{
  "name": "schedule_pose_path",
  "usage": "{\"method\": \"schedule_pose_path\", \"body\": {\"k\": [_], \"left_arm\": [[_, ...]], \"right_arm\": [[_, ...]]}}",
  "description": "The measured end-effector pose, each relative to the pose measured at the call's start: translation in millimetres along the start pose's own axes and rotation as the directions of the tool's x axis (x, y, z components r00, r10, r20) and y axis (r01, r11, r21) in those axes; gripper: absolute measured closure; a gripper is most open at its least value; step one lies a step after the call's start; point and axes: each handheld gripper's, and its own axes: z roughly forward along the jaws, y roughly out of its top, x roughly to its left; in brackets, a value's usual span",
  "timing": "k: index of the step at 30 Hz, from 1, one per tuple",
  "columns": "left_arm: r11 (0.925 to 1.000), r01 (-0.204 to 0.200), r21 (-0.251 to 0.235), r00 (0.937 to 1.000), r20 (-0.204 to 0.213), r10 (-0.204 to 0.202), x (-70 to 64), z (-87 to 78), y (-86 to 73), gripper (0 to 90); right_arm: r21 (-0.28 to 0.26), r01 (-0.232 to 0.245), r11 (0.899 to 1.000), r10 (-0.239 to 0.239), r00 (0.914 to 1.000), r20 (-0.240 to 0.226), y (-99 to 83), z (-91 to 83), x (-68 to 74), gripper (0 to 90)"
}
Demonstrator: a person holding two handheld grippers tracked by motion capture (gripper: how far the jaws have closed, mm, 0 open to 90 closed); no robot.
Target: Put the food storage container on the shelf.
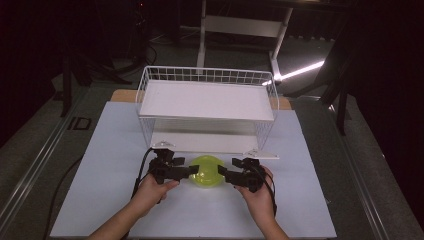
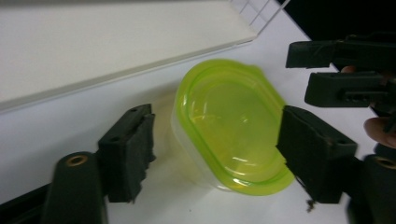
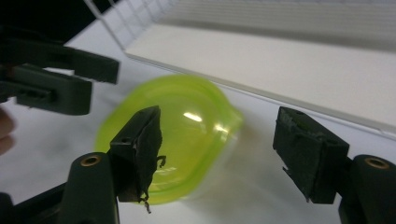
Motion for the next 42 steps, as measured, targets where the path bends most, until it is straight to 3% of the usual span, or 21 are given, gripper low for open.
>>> {"method": "schedule_pose_path", "body": {"k": [3, 9, 11, 16, 17, 19, 21, 24, 25, 28, 29, 35, 42], "left_arm": [[0.9994, 0.032, 0.013, 0.9995, -0.007, -0.032, 1.7, 3.7, -4.9, 35.0], [0.9986, 0.045, 0.028, 0.9987, -0.025, -0.044, 3.7, 6.0, -8.7, 37.6], [0.9959, 0.072, 0.055, 0.9974, -0.010, -0.072, 6.9, 8.3, -9.4, 41.2], [0.9949, 0.075, 0.067, 0.9971, 0.005, -0.075, 7.5, 10.8, -10.9, 54.1], [0.9949, 0.077, 0.066, 0.9968, 0.018, -0.078, 7.9, 11.1, -11.3, 54.1], [0.9947, 0.081, 0.064, 0.9958, 0.037, -0.083, 8.7, 10.7, -11.5, 62.5], [0.9942, 0.083, 0.069, 0.9954, 0.042, -0.086, 8.3, 10.6, -11.4, 64.0], [0.9937, 0.081, 0.077, 0.9951, 0.052, -0.085, 7.2, 10.1, -11.5, 66.5], [0.9935, 0.081, 0.080, 0.9952, 0.049, -0.085, 6.2, 9.7, -11.6, 66.5], [0.9945, 0.071, 0.077, 0.9958, 0.052, -0.075, 3.8, 8.8, -13.1, 66.5], [0.9947, 0.070, 0.075, 0.9960, 0.051, -0.074, 2.7, 8.4, -13.7, 66.9], [0.9958, 0.048, 0.077, 0.9978, 0.041, -0.051, -7.8, 3.8, -20.2, 69.3], [0.9964, 0.035, 0.077, 0.9993, 0.011, -0.036, -16.6, -0.2, -26.7, 72.7]], "right_arm": [[0.016, -0.023, 1.000, 0.023, 0.9997, 0.003, -2.5, 3.9, -6.1, 33.1], [0.029, -0.031, 0.999, 0.031, 0.9995, -0.007, -6.0, 6.3, -7.6, 39.2], [0.037, -0.040, 0.999, 0.040, 0.9991, -0.011, -6.8, 7.8, -7.9, 41.6], [0.038, -0.053, 0.998, 0.053, 0.9986, -0.009, -7.7, 10.2, -10.0, 44.2], [0.042, -0.059, 0.997, 0.060, 0.9981, -0.014, -8.0, 10.8, -10.4, 44.6], [0.050, -0.068, 0.996, 0.069, 0.9975, -0.017, -9.9, 13.0, -11.7, 47.1], [0.053, -0.069, 0.996, 0.070, 0.9973, -0.019, -10.5, 13.8, -11.7, 49.4], [0.062, -0.066, 0.996, 0.068, 0.9972, -0.030, -11.0, 14.4, -10.7, 52.6], [0.069, -0.062, 0.996, 0.065, 0.9970, -0.043, -11.8, 14.7, -8.1, 59.4], [0.073, -0.059, 0.996, 0.062, 0.9972, -0.042, -11.5, 14.2, -7.1, 60.8], [0.084, -0.058, 0.995, 0.061, 0.9973, -0.040, -10.6, 13.0, -3.7, 67.1], [0.083, -0.066, 0.994, 0.066, 0.9978, -0.001, -11.7, 8.2, 5.1, 72.2], [0.069, -0.090, 0.994, 0.091, 0.9958, -0.013, -16.6, 1.7, 10.3, 75.2]]}}
